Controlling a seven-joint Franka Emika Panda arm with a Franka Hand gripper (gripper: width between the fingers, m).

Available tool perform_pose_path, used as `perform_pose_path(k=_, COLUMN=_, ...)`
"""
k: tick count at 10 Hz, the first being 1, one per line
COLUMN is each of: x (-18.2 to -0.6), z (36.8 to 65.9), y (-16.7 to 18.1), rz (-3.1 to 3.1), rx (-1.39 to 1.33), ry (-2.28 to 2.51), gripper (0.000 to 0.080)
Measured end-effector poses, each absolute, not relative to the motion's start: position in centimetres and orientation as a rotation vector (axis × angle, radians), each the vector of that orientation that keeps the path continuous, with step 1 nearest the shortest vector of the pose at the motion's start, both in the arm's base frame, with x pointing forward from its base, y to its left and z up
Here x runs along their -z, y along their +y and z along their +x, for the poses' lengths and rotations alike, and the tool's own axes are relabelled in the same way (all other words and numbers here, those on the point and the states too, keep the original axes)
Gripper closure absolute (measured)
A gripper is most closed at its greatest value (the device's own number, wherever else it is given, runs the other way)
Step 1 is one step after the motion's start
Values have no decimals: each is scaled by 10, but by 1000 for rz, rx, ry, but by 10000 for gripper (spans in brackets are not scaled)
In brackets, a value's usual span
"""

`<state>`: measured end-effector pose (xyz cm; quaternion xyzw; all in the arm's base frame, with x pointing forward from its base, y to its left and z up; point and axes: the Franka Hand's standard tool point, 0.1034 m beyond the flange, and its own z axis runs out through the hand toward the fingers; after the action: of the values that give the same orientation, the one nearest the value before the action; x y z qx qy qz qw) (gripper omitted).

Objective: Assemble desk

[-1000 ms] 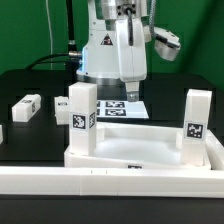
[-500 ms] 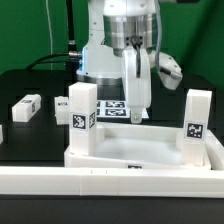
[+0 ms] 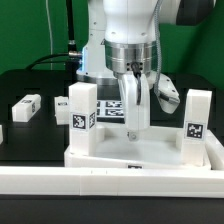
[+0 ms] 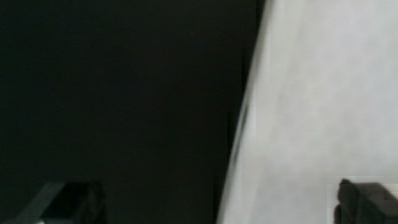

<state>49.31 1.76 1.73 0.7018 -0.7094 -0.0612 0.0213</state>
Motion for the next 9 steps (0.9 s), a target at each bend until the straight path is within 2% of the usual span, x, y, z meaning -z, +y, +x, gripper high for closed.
perform_pose_path(k=2, x=-18, z=495, y=17, rz=2192, rx=187, ry=-2187, gripper=150)
perform_pose_path(k=5, x=-17, z=494, y=17, rz=2212, rx=190, ry=-2166, gripper=564)
perform_pose_path(k=6, x=-16, z=494, y=18, rz=2214, rx=190, ry=-2162, gripper=564)
perform_pose_path(k=7, x=-17, z=495, y=16, rz=2211, rx=178, ry=-2169, gripper=716)
perform_pose_path(k=9, x=-20, z=501, y=16, rz=2215, rx=173, ry=-2174, gripper=730)
